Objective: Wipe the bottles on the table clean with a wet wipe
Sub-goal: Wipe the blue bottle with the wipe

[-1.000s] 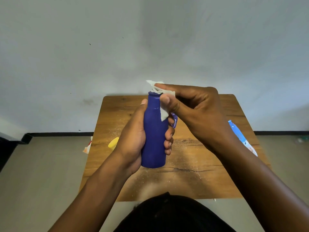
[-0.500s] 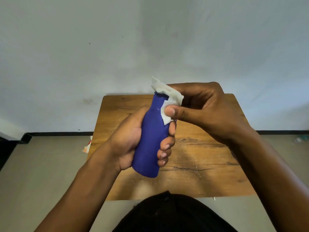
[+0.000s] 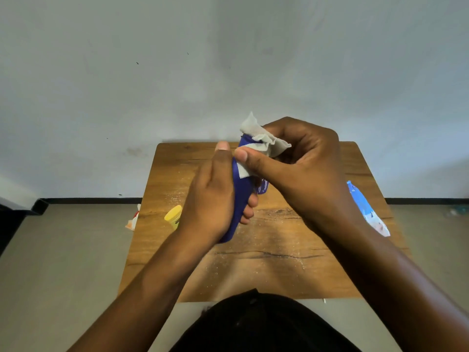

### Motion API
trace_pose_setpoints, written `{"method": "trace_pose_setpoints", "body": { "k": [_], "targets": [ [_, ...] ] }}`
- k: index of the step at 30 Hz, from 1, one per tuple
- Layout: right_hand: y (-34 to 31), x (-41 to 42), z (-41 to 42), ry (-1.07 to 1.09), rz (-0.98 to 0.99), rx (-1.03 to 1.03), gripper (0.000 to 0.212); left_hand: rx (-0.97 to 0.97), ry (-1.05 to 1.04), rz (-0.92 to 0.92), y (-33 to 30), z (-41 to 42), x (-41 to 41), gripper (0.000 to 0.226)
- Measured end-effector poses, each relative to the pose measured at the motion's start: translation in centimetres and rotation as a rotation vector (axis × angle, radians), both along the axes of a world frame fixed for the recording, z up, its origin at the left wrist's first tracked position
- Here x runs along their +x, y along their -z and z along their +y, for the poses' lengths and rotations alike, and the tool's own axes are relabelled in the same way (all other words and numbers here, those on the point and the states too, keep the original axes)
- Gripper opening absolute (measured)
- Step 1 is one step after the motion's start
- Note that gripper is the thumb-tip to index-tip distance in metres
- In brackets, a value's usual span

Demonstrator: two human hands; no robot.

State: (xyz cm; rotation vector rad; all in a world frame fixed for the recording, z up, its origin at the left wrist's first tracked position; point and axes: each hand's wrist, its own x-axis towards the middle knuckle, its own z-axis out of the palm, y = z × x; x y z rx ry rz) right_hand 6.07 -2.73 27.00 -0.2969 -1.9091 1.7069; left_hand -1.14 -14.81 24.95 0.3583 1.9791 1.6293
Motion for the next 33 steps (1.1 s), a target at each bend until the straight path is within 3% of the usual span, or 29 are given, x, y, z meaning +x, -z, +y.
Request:
{"method": "trace_pose_setpoints", "body": {
  "k": [3, 5, 7, 11, 17, 22, 26, 30, 33],
  "targets": [
    [0.3, -0.6, -1.3, 0.179, -0.016, 0.074, 0.021, -0.068, -0.144, 0.421, 1.5, 0.3, 0.4, 0.071],
    [0.5, -1.1, -1.9, 0.238, -0.029, 0.1, 0.025, -0.056, -0.167, 0.529, 1.9, 0.4, 0.6, 0.069],
    [0.8, -1.5, -1.9, 0.213, -0.013, 0.074, 0.028, 0.03, -0.155, 0.385, 1.5, 0.5, 0.5, 0.069],
    [0.3, -1.2, -0.9, 0.077, 0.007, -0.025, 0.036, 0.197, 0.014, -0.183, -0.8, 0.1, -0.1, 0.07],
    [-0.1, -1.1, 0.6, -0.13, 0.005, -0.177, 0.027, 0.291, 0.289, -0.539, -2.2, -0.9, -0.8, 0.069],
    [0.3, -1.4, 1.8, -0.289, -0.006, -0.318, 0.042, 0.378, 0.357, -0.699, -2.0, -0.8, -0.3, 0.074],
    [0.4, -1.2, 1.8, -0.227, -0.047, -0.291, 0.042, 0.311, 0.225, -0.544, -1.2, -0.2, 0.0, 0.087],
    [0.8, -1.1, 1.1, -0.141, -0.025, -0.184, 0.028, 0.139, 0.018, -0.078, 0.1, 0.6, 0.2, 0.093],
    [1.4, -1.4, 0.3, 0.012, -0.032, -0.062, 0.03, 0.029, -0.102, 0.317, 1.8, 0.7, 0.0, 0.092]
  ]
}}
